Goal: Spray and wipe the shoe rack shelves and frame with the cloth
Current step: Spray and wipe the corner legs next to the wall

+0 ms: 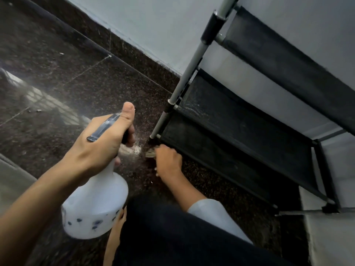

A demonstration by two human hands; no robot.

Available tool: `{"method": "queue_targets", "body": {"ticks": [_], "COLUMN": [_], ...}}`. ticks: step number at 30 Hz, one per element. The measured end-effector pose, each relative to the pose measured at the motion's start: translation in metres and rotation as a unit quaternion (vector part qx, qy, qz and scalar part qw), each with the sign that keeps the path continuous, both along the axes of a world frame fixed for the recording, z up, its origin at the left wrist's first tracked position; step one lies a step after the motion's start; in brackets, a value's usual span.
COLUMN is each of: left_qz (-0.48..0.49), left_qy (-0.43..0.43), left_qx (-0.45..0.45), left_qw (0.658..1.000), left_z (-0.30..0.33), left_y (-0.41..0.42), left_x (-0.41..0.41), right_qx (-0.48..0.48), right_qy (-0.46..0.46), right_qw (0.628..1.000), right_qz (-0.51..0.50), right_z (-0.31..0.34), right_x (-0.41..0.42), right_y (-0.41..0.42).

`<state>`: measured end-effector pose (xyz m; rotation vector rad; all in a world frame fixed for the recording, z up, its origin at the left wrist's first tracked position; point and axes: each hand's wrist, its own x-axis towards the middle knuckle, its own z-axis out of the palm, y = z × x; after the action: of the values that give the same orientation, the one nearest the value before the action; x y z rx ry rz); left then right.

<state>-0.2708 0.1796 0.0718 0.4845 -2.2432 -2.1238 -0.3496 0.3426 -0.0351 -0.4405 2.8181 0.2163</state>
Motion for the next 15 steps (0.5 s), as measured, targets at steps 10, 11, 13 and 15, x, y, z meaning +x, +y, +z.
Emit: {"method": "queue_targets", "body": {"ticks": [10, 11, 13, 15], "left_qz": [0.021, 0.02, 0.014, 0.005], "left_qy": [0.145, 0.159, 0.18, 0.197], "left_qx": [0.001, 0.001, 0.0, -0.002], "left_qw": [0.989, 0.987, 0.984, 0.98], "left_z": [0.11, 0.126, 0.161, 0.196], "left_y": [0.008, 0.01, 0.015, 0.023], "left_x": [0.018, 0.019, 0.02, 0.022], "right_qx": [-0.518, -0.585, -0.659, -0.704], "right_qy": [-0.236, -0.279, -0.32, -0.321], "right_qw": [0.732, 0.648, 0.55, 0.509], "right_qz": [-0.373, -0.4, -0.402, -0.377], "right_z": [0.148, 0.167, 0.203, 0.238], "right_x": [0.035, 0.041, 0.052, 0.063], "right_y": [0.065, 0.068, 0.075, 0.077]}}
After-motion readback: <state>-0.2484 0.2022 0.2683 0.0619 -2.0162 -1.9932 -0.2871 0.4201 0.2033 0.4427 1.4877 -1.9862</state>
